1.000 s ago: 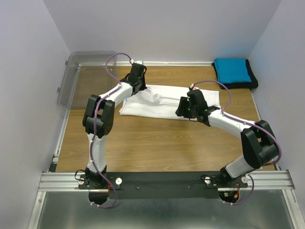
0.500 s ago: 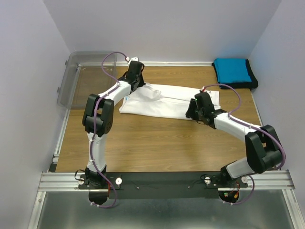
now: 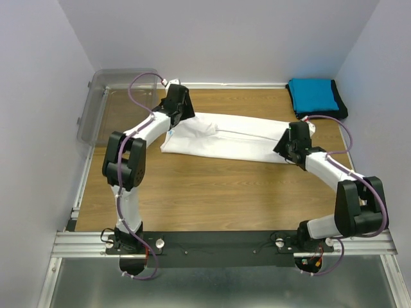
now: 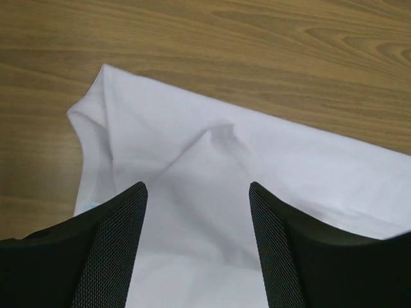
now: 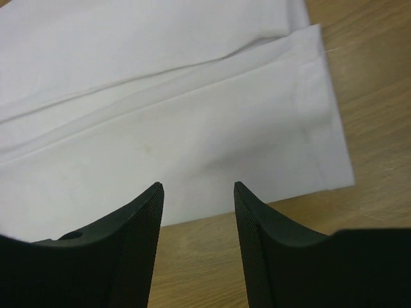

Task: Fold and stack the t-shirts
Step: Fold the tshirt

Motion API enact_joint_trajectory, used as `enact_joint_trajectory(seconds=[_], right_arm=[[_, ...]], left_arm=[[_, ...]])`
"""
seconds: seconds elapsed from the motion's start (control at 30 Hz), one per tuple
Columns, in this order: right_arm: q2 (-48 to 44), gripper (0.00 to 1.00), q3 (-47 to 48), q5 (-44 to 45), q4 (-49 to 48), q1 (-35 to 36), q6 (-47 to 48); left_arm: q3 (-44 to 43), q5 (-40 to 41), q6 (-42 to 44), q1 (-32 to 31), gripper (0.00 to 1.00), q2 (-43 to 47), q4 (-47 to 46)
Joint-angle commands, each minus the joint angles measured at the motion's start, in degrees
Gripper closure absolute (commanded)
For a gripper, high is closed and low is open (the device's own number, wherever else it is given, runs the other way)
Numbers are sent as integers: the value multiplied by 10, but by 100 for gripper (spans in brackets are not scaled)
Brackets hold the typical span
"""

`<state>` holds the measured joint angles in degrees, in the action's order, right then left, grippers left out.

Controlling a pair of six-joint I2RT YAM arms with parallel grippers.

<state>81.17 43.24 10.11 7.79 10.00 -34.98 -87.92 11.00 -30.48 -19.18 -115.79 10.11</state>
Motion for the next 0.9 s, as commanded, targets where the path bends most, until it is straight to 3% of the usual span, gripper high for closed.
enact_joint_trajectory(seconds=[0.0,0.1,0.23,0.33,0.67,0.87], right_arm=[[-12,48,-12,-24,16,-45,-21],[-3,53,-16,-40,16,-75,-31],[14,66,-20,-61,15,-97,-44],[34,71,-20,-78,14,-118,-51],[60,77,-88,-122,20,-201,-116],[0,78,-141,-143,90,-235,-150]], left_arm=[[58,15,-22,3,32,96,29],[124,-1,-31,3,39,134,30],[205,-7,-33,2,57,159,25],[228,-4,-28,2,66,155,17],[287,11,-46,5,72,118,25],[313,19,-54,6,73,125,42]])
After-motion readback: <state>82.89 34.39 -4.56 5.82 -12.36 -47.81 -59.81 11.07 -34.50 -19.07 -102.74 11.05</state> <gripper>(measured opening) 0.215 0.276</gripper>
